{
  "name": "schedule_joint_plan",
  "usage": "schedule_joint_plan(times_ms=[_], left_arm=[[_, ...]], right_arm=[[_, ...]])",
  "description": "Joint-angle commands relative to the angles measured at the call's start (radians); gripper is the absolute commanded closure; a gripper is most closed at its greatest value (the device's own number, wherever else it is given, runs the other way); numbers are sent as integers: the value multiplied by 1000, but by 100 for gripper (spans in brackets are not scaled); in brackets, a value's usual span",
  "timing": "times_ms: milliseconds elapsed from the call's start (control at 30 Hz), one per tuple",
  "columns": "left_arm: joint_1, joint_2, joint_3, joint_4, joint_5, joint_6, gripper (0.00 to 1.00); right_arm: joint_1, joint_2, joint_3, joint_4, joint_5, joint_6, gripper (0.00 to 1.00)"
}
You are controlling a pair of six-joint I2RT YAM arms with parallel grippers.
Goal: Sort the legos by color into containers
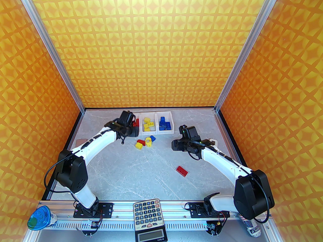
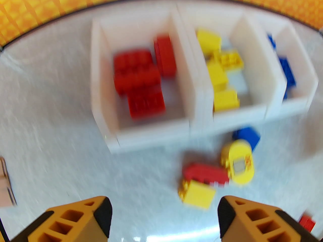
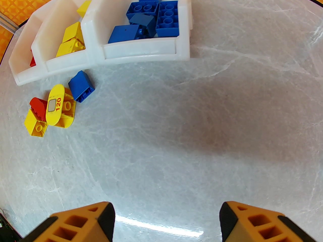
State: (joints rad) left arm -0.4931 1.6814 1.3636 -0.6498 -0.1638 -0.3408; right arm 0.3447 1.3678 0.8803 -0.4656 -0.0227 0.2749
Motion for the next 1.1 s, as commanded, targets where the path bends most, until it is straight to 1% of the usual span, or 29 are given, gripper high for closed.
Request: schedule_joint_plan(times_ms=[0,133,233,300,533,800,933,1067], left_arm=[[-20,-72,-62,40,17,-52,26],[-30,-107,-114,52,15,-65,26],[-30,-125,-153,88,17,-56,26],[-30,-130,-159,90,17,-57,26],[-30,-142,-162,81,19,-40,26],[-29,-137,-161,84,18,-34,26],[-30,-143,-164,82,19,-32,26],[-29,-156,-169,78,19,-32,27]], right_arm=[[9,-30,-80,-74,1,36,27],[22,-62,-147,-155,-11,46,27],[46,-90,-181,-153,-57,74,27],[73,-98,-184,-173,-28,94,27],[140,-96,-223,-177,-23,139,27],[183,-100,-264,-169,-1,176,28],[220,-86,-262,-171,9,182,31],[247,-69,-258,-173,20,185,42]])
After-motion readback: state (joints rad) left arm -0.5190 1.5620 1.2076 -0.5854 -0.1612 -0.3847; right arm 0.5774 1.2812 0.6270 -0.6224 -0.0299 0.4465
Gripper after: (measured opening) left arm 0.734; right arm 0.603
